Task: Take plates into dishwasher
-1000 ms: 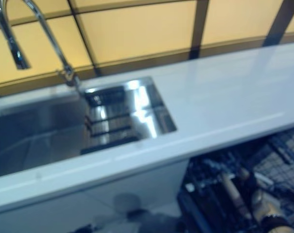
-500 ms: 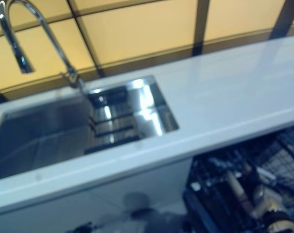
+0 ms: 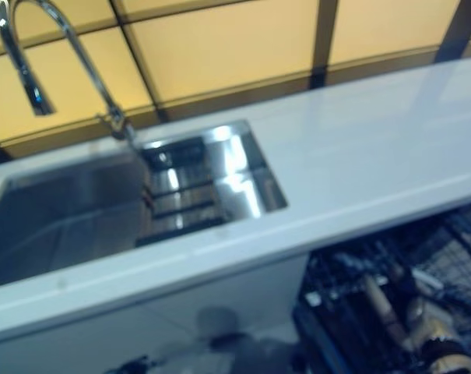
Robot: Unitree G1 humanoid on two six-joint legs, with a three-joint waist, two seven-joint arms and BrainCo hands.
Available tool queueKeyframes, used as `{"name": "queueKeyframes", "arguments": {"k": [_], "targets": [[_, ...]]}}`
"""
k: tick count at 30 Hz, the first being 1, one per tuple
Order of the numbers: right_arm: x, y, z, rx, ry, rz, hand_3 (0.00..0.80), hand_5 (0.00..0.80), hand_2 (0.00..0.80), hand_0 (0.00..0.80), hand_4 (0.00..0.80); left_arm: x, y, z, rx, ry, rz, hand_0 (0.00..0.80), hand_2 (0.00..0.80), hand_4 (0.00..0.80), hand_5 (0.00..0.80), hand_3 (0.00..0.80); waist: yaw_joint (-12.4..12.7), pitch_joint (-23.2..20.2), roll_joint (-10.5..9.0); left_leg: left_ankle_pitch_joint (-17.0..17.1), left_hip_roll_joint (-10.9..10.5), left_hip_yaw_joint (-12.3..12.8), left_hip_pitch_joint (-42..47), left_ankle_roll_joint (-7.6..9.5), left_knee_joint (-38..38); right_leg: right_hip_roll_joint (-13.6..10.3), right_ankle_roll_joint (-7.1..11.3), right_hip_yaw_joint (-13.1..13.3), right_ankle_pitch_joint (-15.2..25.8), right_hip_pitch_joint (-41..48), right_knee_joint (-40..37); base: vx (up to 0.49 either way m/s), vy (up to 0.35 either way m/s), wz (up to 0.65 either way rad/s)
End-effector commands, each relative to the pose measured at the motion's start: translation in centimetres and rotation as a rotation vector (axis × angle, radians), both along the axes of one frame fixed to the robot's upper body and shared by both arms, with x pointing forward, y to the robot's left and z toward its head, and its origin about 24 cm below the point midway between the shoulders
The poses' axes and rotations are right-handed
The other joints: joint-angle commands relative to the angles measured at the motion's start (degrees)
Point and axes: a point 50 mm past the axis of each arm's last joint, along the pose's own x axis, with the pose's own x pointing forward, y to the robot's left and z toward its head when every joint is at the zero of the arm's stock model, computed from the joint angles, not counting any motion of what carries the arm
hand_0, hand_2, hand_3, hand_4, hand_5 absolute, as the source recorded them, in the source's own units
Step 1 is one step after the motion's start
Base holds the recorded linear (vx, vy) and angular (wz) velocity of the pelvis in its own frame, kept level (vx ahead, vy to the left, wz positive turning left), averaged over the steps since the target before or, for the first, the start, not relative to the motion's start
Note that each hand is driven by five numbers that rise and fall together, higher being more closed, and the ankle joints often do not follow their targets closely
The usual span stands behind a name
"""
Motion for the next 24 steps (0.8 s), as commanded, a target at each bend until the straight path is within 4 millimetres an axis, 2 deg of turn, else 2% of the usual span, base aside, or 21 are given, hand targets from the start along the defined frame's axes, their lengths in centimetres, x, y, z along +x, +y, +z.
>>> {"name": "queueKeyframes", "arguments": {"k": [1, 12, 24], "targets": [[-2.1, -1.2, -1.3, -0.025, 0.087, -0.096, 0.0, 0.0, 0.0, 0.0, 0.0, 1.9, 2.3, 1.1, 0.062, -0.042, -0.009, 0.0, 0.0, 0.0, 0.0, 0.0, 0.49, 0.96, -5.01, -1.97, -0.79, -2.65, 0.55, 2.6, -0.11, -2.1, 3.29, 1.3, -0.44, 0.86, 0.21, 0.0, 0.0, 0.0], [-1.9, -3.0, 1.5, -0.097, 0.055, -0.106, 0.0, 0.0, 0.0, 0.0, 0.0, 1.5, 2.6, 1.1, 0.071, -0.035, 0.01, 0.0, 0.0, 0.0, 0.0, 0.0, -0.29, 0.41, -7.29, -2.18, -0.3, -1.53, 1.04, 2.58, -0.11, -1.79, 3.57, 1.94, -0.23, 1.19, 0.21, 0.0, 0.0, 0.0], [-1.5, -6.5, 7.7, -0.188, -0.055, -0.17, 0.0, 0.0, 0.0, 0.0, 0.0, 1.5, 3.3, 1.3, 0.085, -0.025, 0.037, 0.0, 0.0, 0.0, 0.0, 0.0, -1.51, -0.21, -9.28, -2.45, 0.43, -0.05, 1.79, 2.43, -0.11, -1.2, 3.7, 2.94, 0.04, 1.39, 0.21, 0.011, 0.016, -0.03]]}}
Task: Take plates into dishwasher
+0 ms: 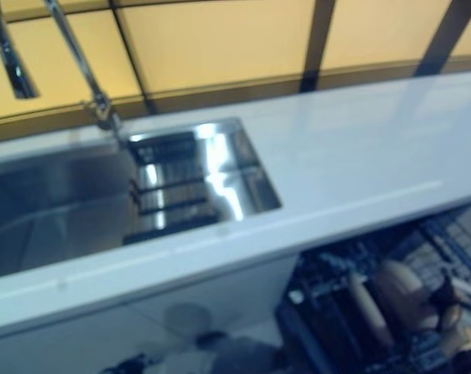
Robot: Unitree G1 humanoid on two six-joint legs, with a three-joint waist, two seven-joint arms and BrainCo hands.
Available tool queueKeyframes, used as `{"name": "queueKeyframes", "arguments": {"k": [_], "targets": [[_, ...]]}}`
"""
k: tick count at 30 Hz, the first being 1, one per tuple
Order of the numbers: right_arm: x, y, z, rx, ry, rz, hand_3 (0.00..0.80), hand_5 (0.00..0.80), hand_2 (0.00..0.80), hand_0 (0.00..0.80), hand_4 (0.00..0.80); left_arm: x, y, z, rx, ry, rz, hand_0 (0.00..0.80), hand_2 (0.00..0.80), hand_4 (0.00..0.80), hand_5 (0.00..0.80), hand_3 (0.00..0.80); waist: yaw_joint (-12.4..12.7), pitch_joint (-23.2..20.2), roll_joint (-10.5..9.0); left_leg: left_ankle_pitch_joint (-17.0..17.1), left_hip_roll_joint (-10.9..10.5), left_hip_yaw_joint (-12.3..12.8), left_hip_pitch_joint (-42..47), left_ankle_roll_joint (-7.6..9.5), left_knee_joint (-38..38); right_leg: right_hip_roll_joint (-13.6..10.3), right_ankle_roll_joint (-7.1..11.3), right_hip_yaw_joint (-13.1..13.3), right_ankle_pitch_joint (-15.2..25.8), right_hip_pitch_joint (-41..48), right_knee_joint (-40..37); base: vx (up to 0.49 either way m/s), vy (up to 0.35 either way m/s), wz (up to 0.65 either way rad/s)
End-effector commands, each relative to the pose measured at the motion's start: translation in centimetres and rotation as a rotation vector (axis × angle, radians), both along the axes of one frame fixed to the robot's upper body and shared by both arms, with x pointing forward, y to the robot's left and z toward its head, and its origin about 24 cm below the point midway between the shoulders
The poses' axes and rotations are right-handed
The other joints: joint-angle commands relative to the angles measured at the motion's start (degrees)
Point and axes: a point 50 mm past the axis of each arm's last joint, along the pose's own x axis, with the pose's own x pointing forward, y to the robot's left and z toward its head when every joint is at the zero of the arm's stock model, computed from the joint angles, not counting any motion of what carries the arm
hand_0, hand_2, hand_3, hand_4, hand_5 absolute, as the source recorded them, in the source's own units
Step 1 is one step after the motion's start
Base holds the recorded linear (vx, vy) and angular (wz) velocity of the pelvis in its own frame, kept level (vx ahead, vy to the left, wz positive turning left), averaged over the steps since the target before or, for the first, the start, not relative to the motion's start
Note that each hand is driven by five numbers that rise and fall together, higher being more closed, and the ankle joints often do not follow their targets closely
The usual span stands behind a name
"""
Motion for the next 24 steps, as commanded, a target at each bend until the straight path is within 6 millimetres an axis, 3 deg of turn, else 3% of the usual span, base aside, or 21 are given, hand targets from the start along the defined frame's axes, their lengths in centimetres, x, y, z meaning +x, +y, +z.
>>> {"name": "queueKeyframes", "arguments": {"k": [1, 8, 12, 24], "targets": [[1.0, -1.5, 3.4, -0.087, -0.066, -0.025, 0.0, 0.0, 0.0, 0.0, 0.0, 1.2, 2.4, 1.0, 0.061, -0.021, 0.031, 0.0, 0.0, 0.0, 0.0, 0.0, 0.11, -0.94, -4.08, -2.3, 0.38, -0.99, 0.87, 2.61, -0.07, -1.63, 3.75, 1.82, 0.02, 1.06, 0.17, 0.024, 0.028, -0.08], [1.2, -3.1, 7.6, -0.127, -0.167, -0.082, 0.0, 0.0, 0.0, 0.0, 0.0, 0.9, 2.6, 1.0, 0.055, -0.016, 0.06, 0.0, 0.0, 0.0, 0.0, 0.0, -0.48, -1.32, -5.0, -2.4, 0.72, -0.07, 1.19, 2.47, -0.07, -1.41, 3.77, 1.9, 0.09, 1.13, 0.17, 0.018, 0.026, -0.04], [0.6, -4.0, 9.0, -0.142, -0.217, -0.129, 0.0, 0.0, 0.0, 0.0, 0.0, 0.8, 2.7, 0.9, 0.056, -0.011, 0.076, 0.0, 0.0, 0.0, 0.0, 0.0, -0.84, -1.59, -5.44, -2.51, 0.77, 0.47, 1.24, 2.5, -0.07, -1.33, 3.79, 2.09, 0.09, 1.04, 0.17, 0.009, 0.033, -0.05], [-1.3, -5.5, 8.9, -0.099, -0.284, -0.246, 0.0, 0.0, 0.0, 0.0, 0.0, 0.4, 2.7, 0.8, 0.064, -0.003, 0.095, 0.0, 0.0, 0.0, 0.0, 0.0, -1.26, -2.12, -5.91, -3.03, 0.83, 1.73, 1.97, 2.81, -0.07, -1.62, 3.98, 2.36, 0.19, 1.11, 0.17, 0.009, 0.02, -0.04]]}}
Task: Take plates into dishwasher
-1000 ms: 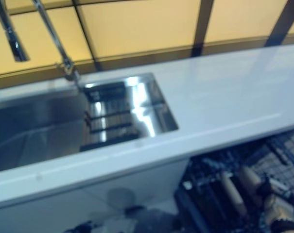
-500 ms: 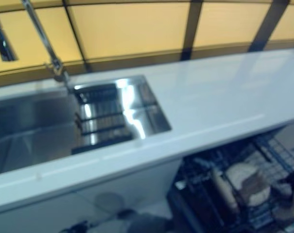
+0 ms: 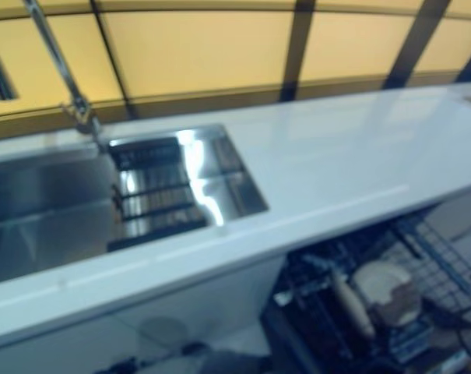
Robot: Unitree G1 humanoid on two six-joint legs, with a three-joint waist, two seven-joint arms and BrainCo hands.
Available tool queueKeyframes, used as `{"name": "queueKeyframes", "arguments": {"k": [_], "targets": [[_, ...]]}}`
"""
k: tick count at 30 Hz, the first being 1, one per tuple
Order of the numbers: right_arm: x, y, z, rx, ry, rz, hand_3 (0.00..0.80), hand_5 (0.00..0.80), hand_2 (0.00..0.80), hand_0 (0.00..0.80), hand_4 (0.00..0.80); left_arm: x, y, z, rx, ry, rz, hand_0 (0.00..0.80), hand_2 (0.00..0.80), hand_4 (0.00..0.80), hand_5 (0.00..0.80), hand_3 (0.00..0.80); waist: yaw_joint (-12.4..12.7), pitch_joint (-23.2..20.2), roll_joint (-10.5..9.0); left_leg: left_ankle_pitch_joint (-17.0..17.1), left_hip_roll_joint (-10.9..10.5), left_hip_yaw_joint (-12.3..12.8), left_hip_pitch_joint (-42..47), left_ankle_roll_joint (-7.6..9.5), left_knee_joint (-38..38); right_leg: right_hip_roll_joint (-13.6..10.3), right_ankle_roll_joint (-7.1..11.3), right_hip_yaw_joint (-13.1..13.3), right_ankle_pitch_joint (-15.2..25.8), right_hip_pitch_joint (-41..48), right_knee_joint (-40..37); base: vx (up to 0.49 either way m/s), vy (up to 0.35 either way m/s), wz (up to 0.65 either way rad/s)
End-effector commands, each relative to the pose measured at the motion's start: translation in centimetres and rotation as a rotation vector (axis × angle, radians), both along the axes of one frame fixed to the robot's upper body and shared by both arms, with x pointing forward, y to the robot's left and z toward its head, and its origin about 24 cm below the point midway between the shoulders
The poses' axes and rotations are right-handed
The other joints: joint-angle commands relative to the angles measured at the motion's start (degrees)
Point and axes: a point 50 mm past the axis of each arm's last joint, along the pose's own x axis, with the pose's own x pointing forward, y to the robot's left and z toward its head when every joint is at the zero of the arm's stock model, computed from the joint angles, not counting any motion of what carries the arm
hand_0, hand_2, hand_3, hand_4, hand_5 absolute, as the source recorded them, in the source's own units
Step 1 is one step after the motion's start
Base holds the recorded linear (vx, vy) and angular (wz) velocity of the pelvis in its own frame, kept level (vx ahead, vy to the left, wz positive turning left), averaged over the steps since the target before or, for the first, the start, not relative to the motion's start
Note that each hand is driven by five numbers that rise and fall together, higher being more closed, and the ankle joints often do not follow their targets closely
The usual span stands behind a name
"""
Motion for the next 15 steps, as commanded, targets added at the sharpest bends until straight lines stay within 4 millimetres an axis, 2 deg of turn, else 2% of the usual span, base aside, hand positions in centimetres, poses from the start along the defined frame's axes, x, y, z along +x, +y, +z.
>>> {"name": "queueKeyframes", "arguments": {"k": [1, 11, 15], "targets": [[-0.7, -1.6, 2.3, -0.046, -0.096, -0.095, 0.0, 0.0, 0.0, 0.0, 0.0, 1.1, 1.7, 0.7, 0.045, -0.024, 0.048, 0.0, 0.0, 0.0, 0.0, 0.0, 0.57, -0.3, -2.64, -2.83, 0.7, -0.33, 0.99, 3.09, 0.09, -1.97, 3.95, 0.41, 0.0, 1.35, 0.15, 0.01, 0.033, -0.03], [-2.9, -2.1, 0.3, 0.083, -0.212, -0.221, 0.0, 0.0, 0.0, 0.0, 0.0, 1.1, 1.5, 0.6, 0.042, -0.021, 0.058, 0.0, 0.0, 0.0, 0.0, 0.0, -0.27, -0.07, -2.48, -3.54, 0.17, 0.22, 2.12, 3.82, 0.09, -2.34, 3.78, 0.64, -0.44, 2.53, 0.62, 0.002, 0.046, -0.02], [-5.0, -2.1, -2.5, 0.197, -0.208, -0.31, 0.0, 0.0, 0.0, 0.0, 0.0, 1.3, 1.4, 0.6, 0.049, -0.004, 0.033, 0.0, 0.0, 0.0, 0.0, 0.0, -0.87, 1.37, -2.46, -3.99, -0.56, 1.05, 2.86, 5.22, 1.57, -2.6, 3.45, 1.46, -2.39, 0.76, 6.47, -0.026, 0.103, -0.05]]}}
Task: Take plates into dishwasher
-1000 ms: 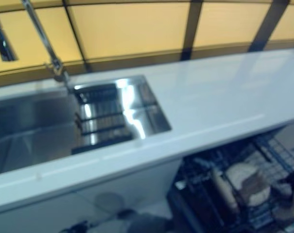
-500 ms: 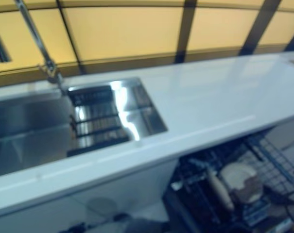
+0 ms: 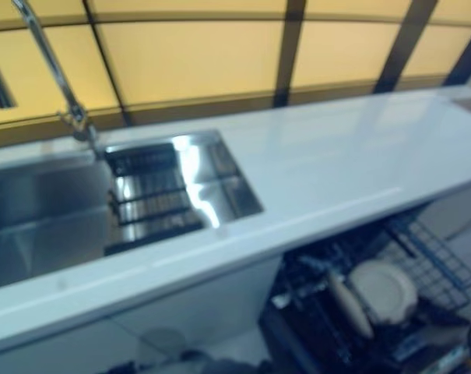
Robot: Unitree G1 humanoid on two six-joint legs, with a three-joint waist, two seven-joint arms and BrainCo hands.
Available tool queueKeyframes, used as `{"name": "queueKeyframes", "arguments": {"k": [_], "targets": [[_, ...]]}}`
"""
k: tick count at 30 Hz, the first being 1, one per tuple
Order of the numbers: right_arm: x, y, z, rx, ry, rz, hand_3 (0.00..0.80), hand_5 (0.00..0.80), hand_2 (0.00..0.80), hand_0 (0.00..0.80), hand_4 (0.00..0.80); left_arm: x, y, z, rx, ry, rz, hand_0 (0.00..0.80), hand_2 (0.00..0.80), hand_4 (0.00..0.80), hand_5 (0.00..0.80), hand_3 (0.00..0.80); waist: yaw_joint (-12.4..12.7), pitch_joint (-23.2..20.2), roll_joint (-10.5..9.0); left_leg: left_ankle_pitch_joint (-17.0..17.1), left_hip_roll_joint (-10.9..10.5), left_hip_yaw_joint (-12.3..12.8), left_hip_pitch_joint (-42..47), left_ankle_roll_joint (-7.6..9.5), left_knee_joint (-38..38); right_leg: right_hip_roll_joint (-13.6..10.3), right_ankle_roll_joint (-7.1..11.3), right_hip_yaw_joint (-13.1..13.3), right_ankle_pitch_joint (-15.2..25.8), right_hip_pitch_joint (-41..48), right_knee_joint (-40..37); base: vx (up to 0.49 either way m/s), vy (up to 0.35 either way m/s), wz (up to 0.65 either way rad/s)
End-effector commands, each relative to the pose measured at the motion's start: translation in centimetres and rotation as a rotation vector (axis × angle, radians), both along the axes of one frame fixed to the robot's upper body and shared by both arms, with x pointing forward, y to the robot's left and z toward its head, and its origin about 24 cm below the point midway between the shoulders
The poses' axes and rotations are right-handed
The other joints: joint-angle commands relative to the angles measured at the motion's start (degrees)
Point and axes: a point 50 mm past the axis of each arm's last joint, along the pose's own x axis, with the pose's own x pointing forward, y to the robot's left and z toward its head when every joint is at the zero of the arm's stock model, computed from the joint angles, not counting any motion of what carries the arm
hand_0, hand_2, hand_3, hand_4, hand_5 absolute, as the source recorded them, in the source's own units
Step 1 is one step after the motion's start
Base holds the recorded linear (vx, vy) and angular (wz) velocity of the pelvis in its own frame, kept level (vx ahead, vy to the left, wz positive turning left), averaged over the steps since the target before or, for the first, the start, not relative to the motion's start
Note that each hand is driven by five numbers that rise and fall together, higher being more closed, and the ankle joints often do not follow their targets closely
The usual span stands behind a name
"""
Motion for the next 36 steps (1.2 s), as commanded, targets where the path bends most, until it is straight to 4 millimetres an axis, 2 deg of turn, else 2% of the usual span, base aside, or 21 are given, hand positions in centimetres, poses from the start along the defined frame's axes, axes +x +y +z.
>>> {"name": "queueKeyframes", "arguments": {"k": [1, 2, 4, 5, 7, 8, 9, 10, 13, 14, 15, 16, 17, 18, 19, 21, 26, 27, 31, 33, 36], "targets": [[-1.1, -0.3, -1.2, 0.055, -0.057, -0.092, 0.0, 0.0, 0.0, 0.0, 0.0, 1.8, 1.3, 0.8, 0.044, -0.022, 0.019, 0.0, 0.0, 0.0, 0.0, 0.0, -0.79, 2.67, -2.78, -4.66, -0.68, -0.26, 1.22, 5.6, 3.42, -2.83, 3.52, 0.8, -2.58, 0.03, 6.88, -0.046, 0.077, -0.07], [-1.9, -0.2, -2.2, 0.086, -0.05, -0.113, 0.0, 0.0, 0.0, 0.0, 0.0, 2.2, 1.3, 0.9, 0.046, -0.021, 0.007, 0.0, 0.0, 0.0, 0.0, 0.0, -1.1, 3.53, -3.08, -5.77, -1.24, -0.01, 0.51, 6.27, 5.31, -3.39, 3.99, 1.25, -1.98, -0.93, 7.48, -0.062, 0.067, -0.09], [-3.1, 0.0, -4.0, 0.171, -0.052, -0.141, 0.0, 0.0, 0.0, 0.0, 0.0, 2.6, 1.2, 1.0, 0.047, -0.02, -0.013, 0.0, 0.0, 0.0, 0.0, 0.0, -1.37, 4.92, -3.79, -6.99, -2.5, 0.56, -0.17, 6.71, 7.15, -4.95, 5.82, 1.73, 3.17, -2.17, 4.15, -0.107, 0.057, -0.11], [-3.1, 0.4, -4.8, 0.218, -0.059, -0.143, 0.0, 0.0, 0.0, 0.0, 0.0, 2.8, 1.2, 1.0, 0.05, -0.027, -0.025, 0.0, 0.0, 0.0, 0.0, 0.0, -1.32, 5.49, -3.94, -6.96, -3.0, 0.88, -0.27, 6.35, 6.79, -5.64, 6.64, 1.21, 6.89, -3.36, 1.09, -0.191, 0.039, -0.16], [-2.8, 1.1, -5.8, 0.265, -0.076, -0.153, 0.0, 0.0, 0.0, 0.0, 0.0, 3.0, 1.3, 1.1, 0.057, -0.04, -0.023, 0.0, 0.0, 0.0, 0.0, 0.0, -1.04, 6.21, -3.68, -6.6, -3.06, 1.65, -0.08, 5.87, 5.87, -5.82, 6.95, -0.48, 8.67, -5.54, 0.52, -0.246, 0.03, -0.37], [-2.6, 1.8, -6.9, 0.329, -0.09, -0.169, 0.0, 0.0, 0.0, 0.0, 0.0, 3.1, 1.8, 1.4, 0.074, -0.051, 0.006, 0.0, 0.0, 0.0, 0.0, 0.0, -0.3, 6.65, -3.0, -5.36, -2.73, 2.59, -0.2, 6.09, 4.1, -5.34, 6.57, -2.35, 7.85, -6.91, 4.26, -0.29, 0.026, -0.66], [-2.6, 2.1, -7.4, 0.357, -0.091, -0.178, 0.0, 0.0, 0.0, 0.0, 0.0, 3.1, 2.0, 1.4, 0.083, -0.051, 0.014, 0.0, 0.0, 0.0, 0.0, 0.0, -0.06, 6.61, -2.78, -4.91, -2.62, 2.68, -0.4, 6.29, 3.61, -5.17, 6.38, -2.31, 7.51, -7.26, 6.0, -0.423, 0.008, -0.81], [-2.9, 2.8, -8.5, 0.407, -0.09, -0.187, 0.0, 0.0, 0.0, 0.0, 0.0, 3.1, 2.6, 1.7, 0.099, -0.051, 0.034, 0.0, 0.0, 0.0, 0.0, 0.0, 0.82, 6.2, -2.04, -3.72, -1.99, 3.15, -1.44, 6.9, 2.94, -5.34, 5.48, -3.15, 5.99, -6.75, 10.86, -0.34, -0.03, -0.85], [-3.3, 4.0, -10.4, 0.473, -0.074, -0.188, 0.0, 0.0, 0.0, 0.0, 0.0, 3.1, 3.7, 2.2, 0.129, -0.061, 0.091, 0.0, 0.0, 0.0, 0.0, 0.0, 2.83, 4.91, -0.99, -3.21, -0.53, 4.0, -4.83, 7.91, 4.81, -6.81, 3.77, -4.8, 2.93, -4.43, 17.77, -0.325, -0.093, -0.7], [-3.5, 4.1, -10.8, 0.489, -0.06, -0.195, 0.0, 0.0, 0.0, 0.0, 0.0, 3.4, 4.2, 2.5, 0.134, -0.063, 0.089, 0.0, 0.0, 0.0, 0.0, 0.0, 3.64, 4.32, -1.24, -5.15, 0.12, 2.93, -7.74, 7.82, 9.05, -6.94, 3.59, -4.48, -0.35, -1.76, 17.84, -0.279, -0.249, -0.49], [-3.4, 4.4, -11.1, 0.499, -0.062, -0.203, 0.0, 0.0, 0.0, 0.0, 0.0, 4.2, 4.5, 2.9, 0.143, -0.073, 0.081, 0.0, 0.0, 0.0, 0.0, 0.0, 5.23, 4.13, -2.35, -6.07, 1.49, 3.39, -12.79, 7.58, 15.45, -7.42, 2.56, -6.72, -1.84, 1.16, 14.12, -0.274, -0.265, -0.36], [-3.2, 4.5, -11.1, 0.501, -0.064, -0.204, 0.0, 0.0, 0.0, 0.0, 0.0, 4.5, 4.6, 3.0, 0.147, -0.079, 0.084, 0.0, 0.0, 0.0, 0.0, 0.0, 5.64, 4.19, -2.51, -6.56, 2.13, 3.52, -14.08, 7.39, 17.29, -7.62, 2.29, -7.84, -1.86, 1.62, 13.3, -0.335, -0.303, -0.35], [-2.8, 4.9, -11.6, 0.517, -0.064, -0.201, 0.0, 0.0, 0.0, 0.0, 0.0, 5.1, 4.8, 3.3, 0.156, -0.097, 0.099, 0.0, 0.0, 0.0, 0.0, 0.0, 6.65, 4.48, -2.94, -6.83, 4.0, 4.49, -16.5, 7.06, 20.07, -7.3, 2.54, -9.53, -3.74, 3.98, 11.21, -0.241, -0.252, -0.37], [-2.6, 5.2, -11.9, 0.538, -0.063, -0.208, 0.0, 0.0, 0.0, 0.0, 0.0, 5.8, 5.2, 3.8, 0.153, -0.115, 0.116, 0.0, 0.0, 0.0, 0.0, 0.0, 7.04, 4.71, -3.35, -6.95, 4.88, 3.78, -17.97, 6.59, 21.44, -6.21, 3.1, -9.08, -4.99, 5.19, 9.49, -0.298, -0.273, -0.58], [-2.5, 5.4, -12.2, 0.562, -0.068, -0.224, 0.0, 0.0, 0.0, 0.0, 0.0, 6.8, 4.8, 4.0, 0.13, -0.136, 0.111, 0.0, 0.0, 0.0, 0.0, 0.0, 7.05, 4.81, -3.63, -6.11, 4.92, 2.42, -18.47, 5.91, 20.9, -4.79, 3.38, -7.84, -6.49, 6.02, 8.67, -0.24, -0.173, -0.37], [-2.4, 5.8, -12.5, 0.583, -0.069, -0.227, 0.0, 0.0, 0.0, 0.0, 0.0, 7.6, 3.8, 3.9, 0.12, -0.159, 0.059, 0.0, 0.0, 0.0, 0.0, 0.0, 7.05, 4.78, -3.76, -5.06, 4.66, 2.76, -18.13, 5.61, 19.14, -4.41, 3.53, -8.28, -7.3, 6.84, 8.61, -0.18, -0.078, 0.15], [-1.9, 6.2, -12.7, 0.63, -0.074, -0.217, 0.0, 0.0, 0.0, 0.0, 0.0, 9.2, 2.5, 4.0, 0.125, -0.193, 0.024, 0.0, 0.0, 0.0, 0.0, 0.0, 6.03, 5.21, -3.83, -4.52, 3.05, 1.7, -17.36, 5.9, 17.57, -4.08, 3.45, -7.11, -7.85, 6.27, 9.3, -0.172, -0.016, 0.09], [-1.8, 6.4, -12.8, 0.642, -0.077, -0.225, 0.0, 0.0, 0.0, 0.0, 0.0, 9.5, 2.1, 4.0, 0.121, -0.194, 0.016, 0.0, 0.0, 0.0, 0.0, 0.0, 5.63, 5.45, -3.6, -4.65, 2.51, 1.28, -17.14, 6.2, 17.36, -3.63, 3.23, -6.08, -8.86, 6.08, 10.44, -0.089, 0.041, 0.12], [-2.3, 6.8, -13.5, 0.659, -0.058, -0.231, 0.0, 0.0, 0.0, 0.0, 0.0, 9.1, 2.1, 3.8, 0.125, -0.183, 0.002, 0.0, 0.0, 0.0, 0.0, 0.0, 5.03, 5.23, -3.37, -5.25, 0.4, 0.95, -13.77, 7.44, 14.94, -4.1, 3.55, -5.48, -7.63, 5.24, 12.85, -0.069, -0.002, 0.2], [-2.3, 7.1, -13.7, 0.68, -0.054, -0.227, 0.0, 0.0, 0.0, 0.0, 0.0, 8.8, 2.6, 3.8, 0.145, -0.173, 0.017, 0.0, 0.0, 0.0, 0.0, 0.0, 5.04, 5.1, -2.97, -3.68, -0.12, 1.22, -12.16, 8.2, 12.28, -4.32, 3.39, -5.68, -5.54, 3.14, 14.01, -0.158, -0.083, -0.04], [-2.5, 8.1, -14.7, 0.747, -0.041, -0.238, 0.0, 0.0, 0.0, 0.0, 0.0, 8.2, 3.7, 4.0, 0.19, -0.152, -0.001, 0.0, 0.0, 0.0, 0.0, 0.0, 5.36, 4.95, -2.1, -1.3, -0.46, 0.21, -9.79, 7.68, 6.68, -3.52, 3.4, -6.09, -6.04, 2.4, 13.85, -0.153, -0.139, -0.09]]}}
